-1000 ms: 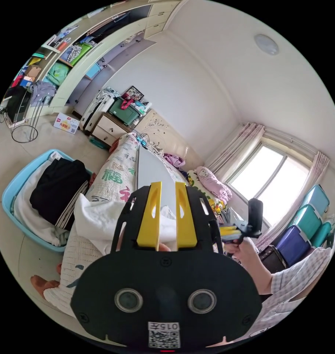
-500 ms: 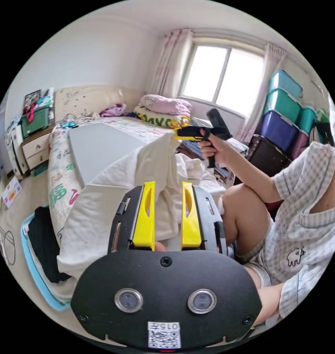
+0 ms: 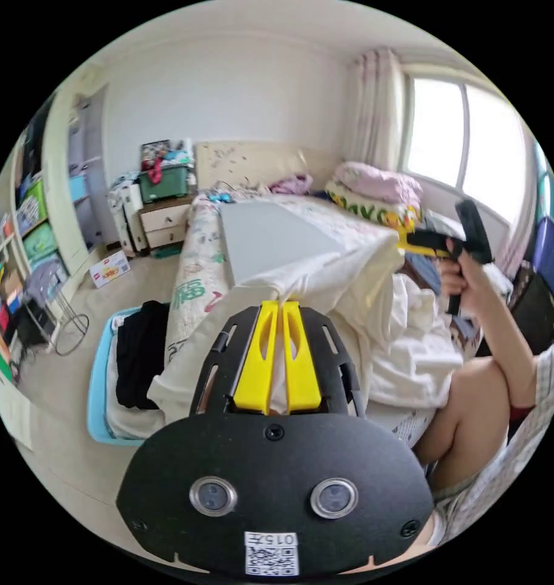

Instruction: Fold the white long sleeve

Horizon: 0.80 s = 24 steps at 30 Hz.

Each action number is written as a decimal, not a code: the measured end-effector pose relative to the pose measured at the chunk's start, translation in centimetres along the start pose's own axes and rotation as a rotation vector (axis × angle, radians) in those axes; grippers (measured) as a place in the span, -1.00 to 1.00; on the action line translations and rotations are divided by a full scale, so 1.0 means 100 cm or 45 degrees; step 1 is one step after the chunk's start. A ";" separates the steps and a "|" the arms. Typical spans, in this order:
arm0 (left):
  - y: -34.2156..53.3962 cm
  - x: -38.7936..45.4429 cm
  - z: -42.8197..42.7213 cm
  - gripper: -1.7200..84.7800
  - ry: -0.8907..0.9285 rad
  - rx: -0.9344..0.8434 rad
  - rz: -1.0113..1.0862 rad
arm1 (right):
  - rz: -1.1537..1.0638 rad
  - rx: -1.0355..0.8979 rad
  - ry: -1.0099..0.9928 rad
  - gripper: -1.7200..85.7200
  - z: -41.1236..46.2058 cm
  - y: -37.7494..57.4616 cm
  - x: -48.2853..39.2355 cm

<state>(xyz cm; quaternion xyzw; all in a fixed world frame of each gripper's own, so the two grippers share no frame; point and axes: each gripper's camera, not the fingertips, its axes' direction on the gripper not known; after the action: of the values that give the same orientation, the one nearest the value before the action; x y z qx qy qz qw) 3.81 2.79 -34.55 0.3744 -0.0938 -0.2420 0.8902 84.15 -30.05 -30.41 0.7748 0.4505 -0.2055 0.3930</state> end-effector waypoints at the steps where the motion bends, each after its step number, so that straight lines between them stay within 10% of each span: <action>1: 0.007 -0.013 -0.009 -0.95 0.015 0.069 -0.108 | 0.014 0.030 0.016 -0.96 -0.003 0.002 0.000; 14: 0.037 -0.009 -0.014 -0.96 0.116 0.141 -0.205 | -0.746 -0.538 -0.083 -0.64 0.084 0.044 -0.149; 24: 0.056 0.010 -0.010 -0.96 0.053 0.035 -0.207 | -0.693 -0.643 0.377 -0.90 0.120 0.074 -0.171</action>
<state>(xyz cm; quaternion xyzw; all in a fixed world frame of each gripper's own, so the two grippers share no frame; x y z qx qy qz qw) 7.08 6.24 -31.32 0.3979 -0.0479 -0.3045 0.8641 82.23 -50.86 -22.98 0.5274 0.7275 -0.0711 0.4331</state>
